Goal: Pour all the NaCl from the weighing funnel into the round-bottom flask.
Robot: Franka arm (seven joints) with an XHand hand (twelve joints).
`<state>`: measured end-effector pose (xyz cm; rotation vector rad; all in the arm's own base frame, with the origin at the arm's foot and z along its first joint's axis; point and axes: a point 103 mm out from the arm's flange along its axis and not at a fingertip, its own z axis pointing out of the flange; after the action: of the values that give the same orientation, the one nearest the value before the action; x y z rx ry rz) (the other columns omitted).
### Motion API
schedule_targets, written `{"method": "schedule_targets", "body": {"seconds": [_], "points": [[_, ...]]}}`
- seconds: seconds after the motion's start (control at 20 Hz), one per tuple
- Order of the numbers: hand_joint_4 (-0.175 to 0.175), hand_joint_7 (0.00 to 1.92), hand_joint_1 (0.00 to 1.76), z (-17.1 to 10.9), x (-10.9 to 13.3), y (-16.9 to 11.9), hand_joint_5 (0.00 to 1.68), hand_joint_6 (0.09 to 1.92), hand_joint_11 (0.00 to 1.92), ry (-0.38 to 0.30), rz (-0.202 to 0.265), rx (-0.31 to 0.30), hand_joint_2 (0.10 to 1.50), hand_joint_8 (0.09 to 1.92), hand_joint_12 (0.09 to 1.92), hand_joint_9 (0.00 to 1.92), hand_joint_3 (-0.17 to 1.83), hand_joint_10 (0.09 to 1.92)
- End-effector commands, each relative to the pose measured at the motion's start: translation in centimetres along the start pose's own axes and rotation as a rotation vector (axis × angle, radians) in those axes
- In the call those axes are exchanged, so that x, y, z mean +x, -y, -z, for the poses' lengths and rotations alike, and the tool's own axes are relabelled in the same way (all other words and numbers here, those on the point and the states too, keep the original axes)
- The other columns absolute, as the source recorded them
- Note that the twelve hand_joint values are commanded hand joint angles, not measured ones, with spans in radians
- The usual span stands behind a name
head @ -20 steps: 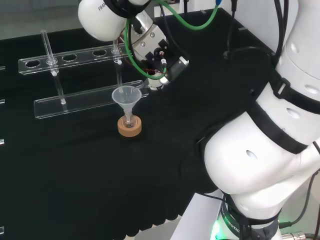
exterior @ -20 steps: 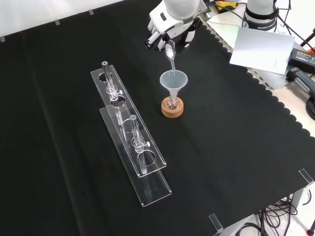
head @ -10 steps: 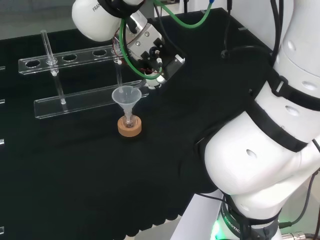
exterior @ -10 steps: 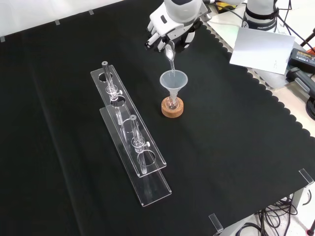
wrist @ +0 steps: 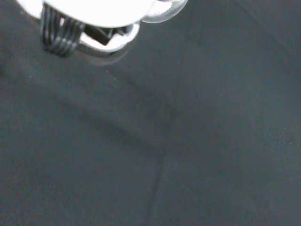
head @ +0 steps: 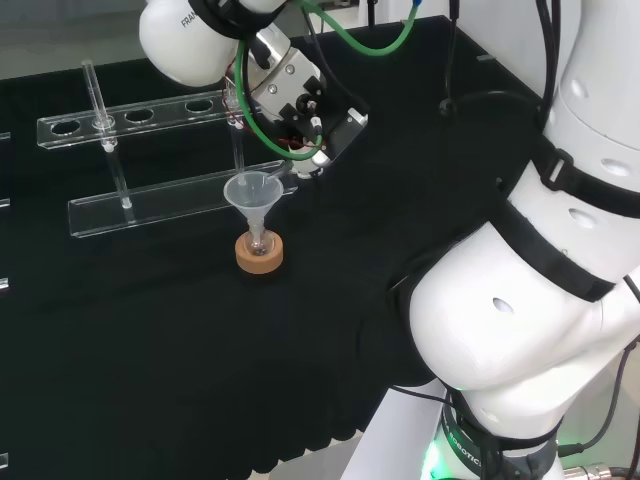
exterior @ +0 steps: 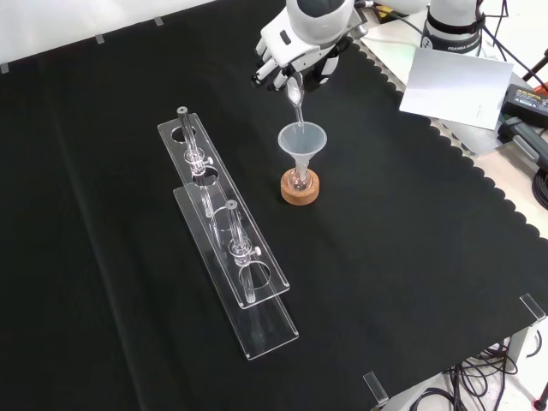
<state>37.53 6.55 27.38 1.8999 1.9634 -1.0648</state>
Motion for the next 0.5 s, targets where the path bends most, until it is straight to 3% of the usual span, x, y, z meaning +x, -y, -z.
{"method": "schedule_targets", "body": {"seconds": [0.05, 0.5], "points": [[0.175, 0.62, 1.15, 0.18, 0.12, -0.05, 1.43, 0.31, 1.07, 0.026, 0.0, -0.001, 0.68, 0.68, 0.86, 1.17, 0.51, 0.18], [0.175, 0.62, 1.15, 0.9, 0.34, -0.04, 1.43, 0.31, 1.08, 0.078, 0.0, -0.011, 0.68, 0.68, 0.86, 1.18, 0.51, 0.17]]}}
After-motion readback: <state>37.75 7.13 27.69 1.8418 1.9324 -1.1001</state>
